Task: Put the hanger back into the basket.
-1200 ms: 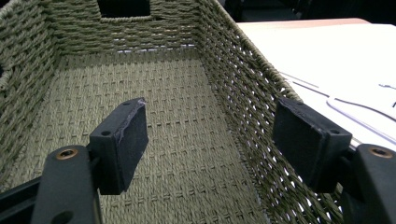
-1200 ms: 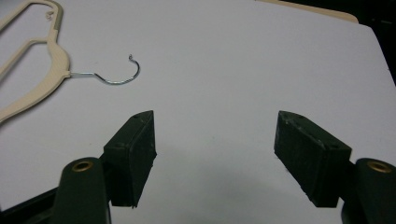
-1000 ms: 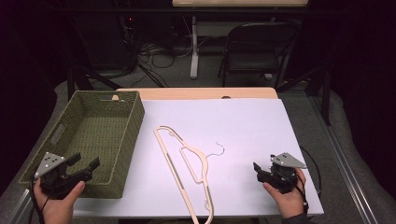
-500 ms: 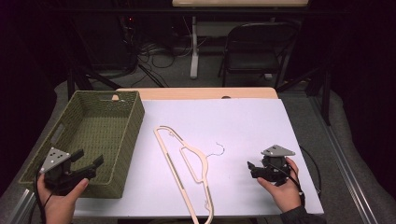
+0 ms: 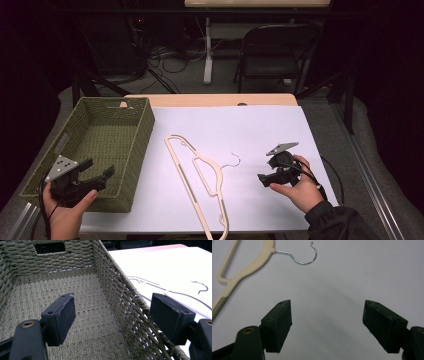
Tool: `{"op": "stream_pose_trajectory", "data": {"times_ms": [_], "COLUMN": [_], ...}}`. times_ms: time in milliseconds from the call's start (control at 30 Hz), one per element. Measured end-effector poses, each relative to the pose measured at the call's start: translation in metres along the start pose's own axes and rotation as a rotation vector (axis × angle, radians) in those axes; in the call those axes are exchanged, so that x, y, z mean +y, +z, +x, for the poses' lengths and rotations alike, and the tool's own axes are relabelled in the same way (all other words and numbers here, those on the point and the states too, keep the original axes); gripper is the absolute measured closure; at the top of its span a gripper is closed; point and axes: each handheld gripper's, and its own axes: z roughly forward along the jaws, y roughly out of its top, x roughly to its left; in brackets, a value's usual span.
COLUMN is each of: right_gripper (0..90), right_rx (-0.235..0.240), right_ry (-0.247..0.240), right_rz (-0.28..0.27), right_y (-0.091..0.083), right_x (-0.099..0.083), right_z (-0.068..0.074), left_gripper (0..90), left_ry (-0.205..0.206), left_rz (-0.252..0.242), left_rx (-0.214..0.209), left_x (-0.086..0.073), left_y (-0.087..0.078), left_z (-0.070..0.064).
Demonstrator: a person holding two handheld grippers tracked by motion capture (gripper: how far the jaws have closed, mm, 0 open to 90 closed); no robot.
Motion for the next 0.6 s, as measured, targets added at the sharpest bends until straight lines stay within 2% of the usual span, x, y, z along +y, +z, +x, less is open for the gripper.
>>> {"op": "stream_pose_trajectory", "data": {"times_ms": [100,167,267,400,433,600], "right_gripper": [23.4,23.9,25.3,25.3,25.3,25.5], "right_rx": [-0.007,-0.017,-0.037,-0.013,-0.019,0.006], "right_ry": [-0.029,-0.041,-0.076,-0.092,-0.1,-0.099], "right_rz": [0.04,0.044,0.105,0.155,0.179,0.244], "right_y": [0.002,0.004,0.006,0.006,0.006,0.006], "right_x": [0.007,0.009,0.019,0.028,0.03,0.038], "right_z": [0.003,0.004,0.008,0.011,0.011,0.01], "left_gripper": [21.2,21.3,21.5,21.8,21.8,22.0], "left_ry": [-0.003,-0.006,-0.008,-0.001,0.0,-0.001], "left_rz": [0.0,0.004,0.007,0.011,0.009,0.011], "left_rx": [-0.003,-0.006,-0.011,-0.014,-0.014,-0.013], "left_x": [-0.001,-0.002,-0.003,-0.002,-0.002,-0.002], "left_y": [0.001,0.002,0.003,0.003,0.003,0.003], "left_z": [0.001,0.001,0.0,0.0,0.0,0.0]}}
